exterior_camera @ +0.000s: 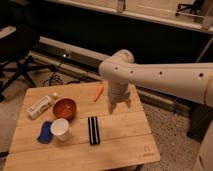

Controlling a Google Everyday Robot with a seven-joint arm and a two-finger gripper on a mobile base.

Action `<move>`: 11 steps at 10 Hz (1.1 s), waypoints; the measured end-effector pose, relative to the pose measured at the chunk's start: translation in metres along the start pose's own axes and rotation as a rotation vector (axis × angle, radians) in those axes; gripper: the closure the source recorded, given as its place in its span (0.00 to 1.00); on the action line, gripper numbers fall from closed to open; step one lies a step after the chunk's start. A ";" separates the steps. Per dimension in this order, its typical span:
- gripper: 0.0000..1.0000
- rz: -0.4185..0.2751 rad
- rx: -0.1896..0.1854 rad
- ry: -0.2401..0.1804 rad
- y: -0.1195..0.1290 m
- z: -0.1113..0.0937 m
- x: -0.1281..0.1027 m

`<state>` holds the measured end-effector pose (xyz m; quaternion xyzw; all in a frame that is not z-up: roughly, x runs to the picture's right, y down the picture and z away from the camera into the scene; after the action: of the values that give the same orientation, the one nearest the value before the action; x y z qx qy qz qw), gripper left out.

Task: Move the arm in a circular motion

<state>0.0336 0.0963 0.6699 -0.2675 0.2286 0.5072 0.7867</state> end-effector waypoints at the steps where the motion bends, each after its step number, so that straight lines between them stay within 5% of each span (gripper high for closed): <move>1: 0.35 -0.094 -0.023 -0.003 0.039 -0.009 -0.002; 3: 0.35 -0.248 -0.076 -0.048 0.107 -0.028 -0.026; 5: 0.35 -0.366 -0.127 -0.153 0.166 -0.046 -0.084; 7: 0.35 -0.434 -0.130 -0.243 0.201 -0.060 -0.142; 9: 0.35 -0.446 -0.089 -0.317 0.194 -0.066 -0.218; 11: 0.35 -0.386 -0.045 -0.354 0.154 -0.068 -0.265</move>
<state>-0.2145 -0.0743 0.7567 -0.2308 0.0209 0.3917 0.8904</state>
